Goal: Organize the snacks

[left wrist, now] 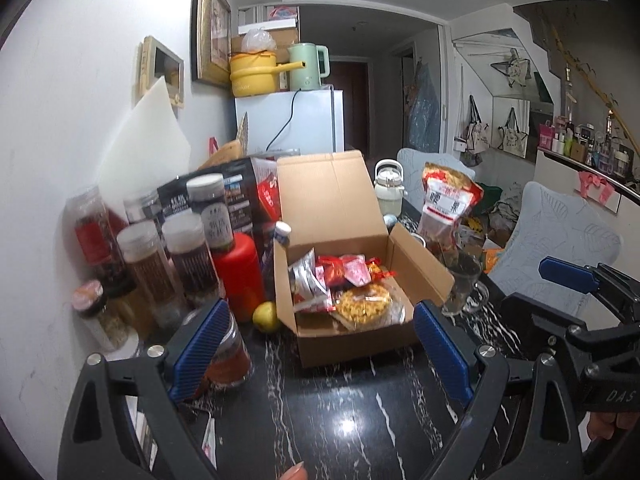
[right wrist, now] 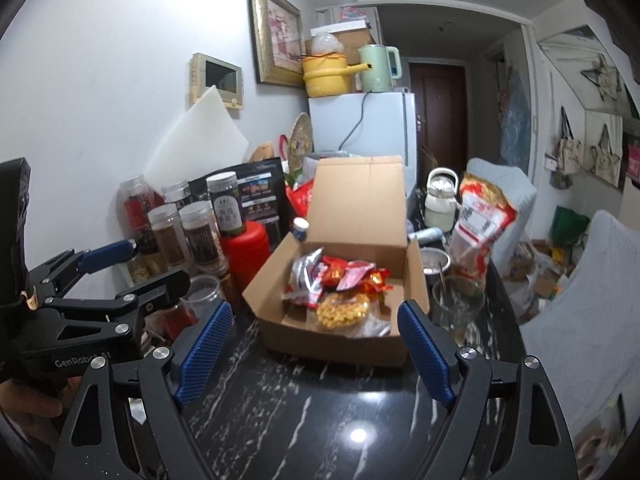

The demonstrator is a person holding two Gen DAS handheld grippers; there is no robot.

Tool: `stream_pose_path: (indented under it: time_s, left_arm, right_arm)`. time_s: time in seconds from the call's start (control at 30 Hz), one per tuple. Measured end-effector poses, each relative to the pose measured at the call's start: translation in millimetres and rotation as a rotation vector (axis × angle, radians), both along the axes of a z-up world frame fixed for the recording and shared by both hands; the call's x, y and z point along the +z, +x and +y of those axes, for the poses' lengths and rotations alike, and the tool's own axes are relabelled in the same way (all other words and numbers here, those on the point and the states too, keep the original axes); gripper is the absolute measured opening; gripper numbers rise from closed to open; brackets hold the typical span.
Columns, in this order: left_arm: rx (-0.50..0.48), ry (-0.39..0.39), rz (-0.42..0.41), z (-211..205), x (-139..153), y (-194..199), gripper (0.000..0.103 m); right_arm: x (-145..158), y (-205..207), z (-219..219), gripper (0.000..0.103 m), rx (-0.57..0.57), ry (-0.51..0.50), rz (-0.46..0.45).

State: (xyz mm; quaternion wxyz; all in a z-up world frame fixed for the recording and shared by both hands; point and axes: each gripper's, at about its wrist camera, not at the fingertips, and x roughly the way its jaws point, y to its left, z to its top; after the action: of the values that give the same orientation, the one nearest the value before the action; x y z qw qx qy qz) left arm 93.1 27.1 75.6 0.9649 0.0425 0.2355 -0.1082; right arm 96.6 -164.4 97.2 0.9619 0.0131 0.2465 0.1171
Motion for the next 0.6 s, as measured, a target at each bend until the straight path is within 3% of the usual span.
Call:
stream_pose_path:
  time_s: [0.6]
  left_arm:
    - [0.003, -0.006, 0.084, 3.2, -36.1, -8.0, 0.094]
  right_arm:
    - [-32.6, -13.7, 6.7, 0.086, -0.019, -0.010, 0.045]
